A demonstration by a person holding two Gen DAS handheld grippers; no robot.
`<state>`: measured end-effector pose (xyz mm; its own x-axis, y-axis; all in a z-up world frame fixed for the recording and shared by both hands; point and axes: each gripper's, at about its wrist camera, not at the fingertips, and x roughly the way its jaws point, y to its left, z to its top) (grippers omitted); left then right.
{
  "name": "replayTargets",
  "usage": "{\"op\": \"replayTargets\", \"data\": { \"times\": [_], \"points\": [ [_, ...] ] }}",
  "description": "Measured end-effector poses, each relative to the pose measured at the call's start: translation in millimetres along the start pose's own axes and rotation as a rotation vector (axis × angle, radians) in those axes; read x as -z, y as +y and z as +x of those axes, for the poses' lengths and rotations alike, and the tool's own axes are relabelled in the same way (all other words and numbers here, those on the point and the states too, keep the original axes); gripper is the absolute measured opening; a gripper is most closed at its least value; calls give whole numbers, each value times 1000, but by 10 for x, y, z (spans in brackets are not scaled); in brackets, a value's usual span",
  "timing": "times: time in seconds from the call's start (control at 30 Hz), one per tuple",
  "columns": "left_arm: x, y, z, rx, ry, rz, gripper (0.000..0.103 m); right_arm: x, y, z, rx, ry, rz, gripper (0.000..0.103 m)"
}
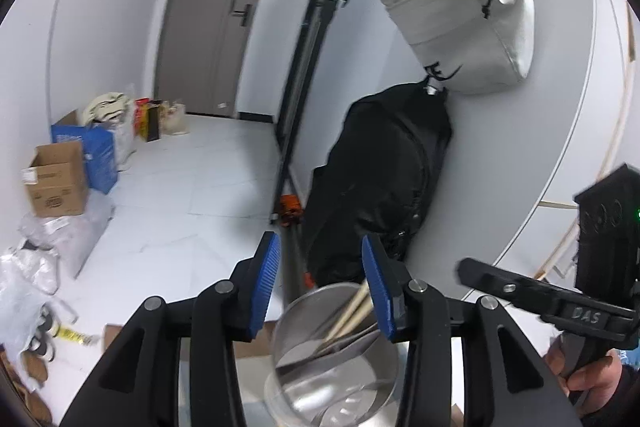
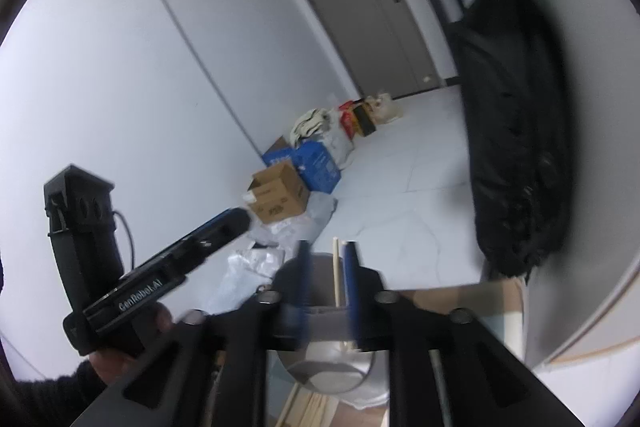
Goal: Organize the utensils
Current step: 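Carry both chopsticks over the holder while the left gripper opens to drop its chopstick, then open the right gripper to drop its chopstick into the holder, then move both open grippers back toward the chopstick pile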
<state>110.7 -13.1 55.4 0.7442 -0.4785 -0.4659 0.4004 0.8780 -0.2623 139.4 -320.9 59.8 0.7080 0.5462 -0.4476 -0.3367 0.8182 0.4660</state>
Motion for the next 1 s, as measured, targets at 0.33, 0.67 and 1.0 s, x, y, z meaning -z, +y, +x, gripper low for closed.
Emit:
{"op": "replayTargets", "data": {
  "times": [0.33, 0.67, 1.0],
  "points": [
    [219, -102, -277, -207, -13, 11, 58, 246, 122, -315, 7, -22, 12, 50],
    [512, -255, -424, -301, 18, 21, 69, 501, 314, -489, -17, -18, -12, 63],
    [833, -148, -511, -357, 47, -19, 71, 789, 406, -531, -11, -7, -52, 76]
  ]
}}
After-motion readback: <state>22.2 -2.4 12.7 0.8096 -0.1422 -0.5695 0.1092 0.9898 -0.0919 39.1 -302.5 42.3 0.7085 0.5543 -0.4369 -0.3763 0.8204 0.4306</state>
